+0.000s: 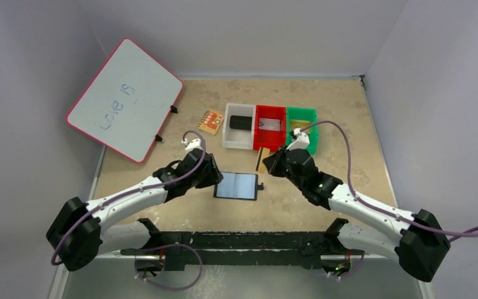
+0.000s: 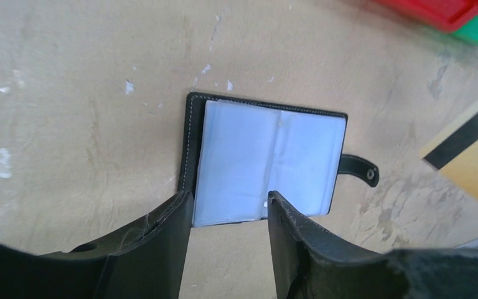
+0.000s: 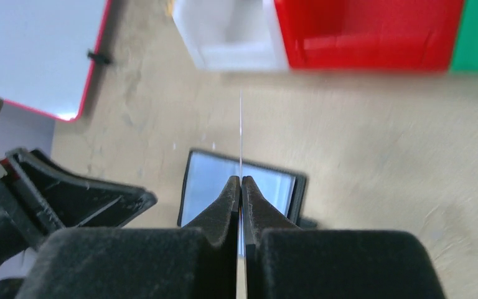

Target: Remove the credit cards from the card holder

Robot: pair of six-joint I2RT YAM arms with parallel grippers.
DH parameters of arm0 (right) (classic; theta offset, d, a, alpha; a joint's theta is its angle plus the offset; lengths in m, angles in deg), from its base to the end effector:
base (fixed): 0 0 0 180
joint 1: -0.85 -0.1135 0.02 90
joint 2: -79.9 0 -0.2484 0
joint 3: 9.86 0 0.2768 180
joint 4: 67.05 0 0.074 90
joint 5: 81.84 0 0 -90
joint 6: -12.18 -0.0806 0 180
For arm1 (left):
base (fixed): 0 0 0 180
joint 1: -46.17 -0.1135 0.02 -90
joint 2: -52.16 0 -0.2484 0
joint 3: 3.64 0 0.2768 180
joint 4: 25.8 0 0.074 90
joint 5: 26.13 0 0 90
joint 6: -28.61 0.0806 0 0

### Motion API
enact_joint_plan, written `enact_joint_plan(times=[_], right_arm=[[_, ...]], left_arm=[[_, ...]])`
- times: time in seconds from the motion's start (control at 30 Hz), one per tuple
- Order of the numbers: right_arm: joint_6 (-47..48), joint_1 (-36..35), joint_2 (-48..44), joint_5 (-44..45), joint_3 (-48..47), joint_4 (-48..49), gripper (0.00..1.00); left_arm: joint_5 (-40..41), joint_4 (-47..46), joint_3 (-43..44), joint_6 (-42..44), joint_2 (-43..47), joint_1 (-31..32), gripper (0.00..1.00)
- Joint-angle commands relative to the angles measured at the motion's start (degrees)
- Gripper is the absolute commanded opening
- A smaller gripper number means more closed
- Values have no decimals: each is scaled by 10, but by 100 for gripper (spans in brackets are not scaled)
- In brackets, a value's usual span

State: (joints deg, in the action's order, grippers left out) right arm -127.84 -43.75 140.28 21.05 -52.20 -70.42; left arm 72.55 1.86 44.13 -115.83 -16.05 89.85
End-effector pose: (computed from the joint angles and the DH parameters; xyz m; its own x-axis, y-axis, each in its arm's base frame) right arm 0.2280 0.1996 0.1880 -0.5782 0.4789 -0.6606 -0.1456 0.7361 0.6611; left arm 0.2180 -0.1913 0.1331 -0.8091 -0.3393 -0.4798 -0.0833 0.8744 -0.4780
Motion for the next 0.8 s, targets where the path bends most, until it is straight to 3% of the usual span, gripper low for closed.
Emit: enact_joint_plan(times=[0.0,0.13,0.23,0.27,0.43,0.53,0.7,0.77], right_arm=[[199,2,-56,170,-63,-18,0],[421,2,-63,286,-67,45,0],[624,19,-37,301,-57,127,0],[654,37,-26,293,-62,133,0],[740,157,12,111,-109,98,0],[790,209,44,23,-147,68,0],[854,274,107,-130,-209,-1,0],[886,285,132,-153,-231,-26,0]], left_arm=[[95,37,21,-9,78,1,50],[127,60,20,-15,118,1,54],[138,74,21,-15,134,1,56],[140,81,22,-14,137,0,56],[150,112,22,-9,159,0,57],[156,124,23,-1,175,0,62],[162,150,40,14,177,1,66],[160,155,44,22,178,1,66]])
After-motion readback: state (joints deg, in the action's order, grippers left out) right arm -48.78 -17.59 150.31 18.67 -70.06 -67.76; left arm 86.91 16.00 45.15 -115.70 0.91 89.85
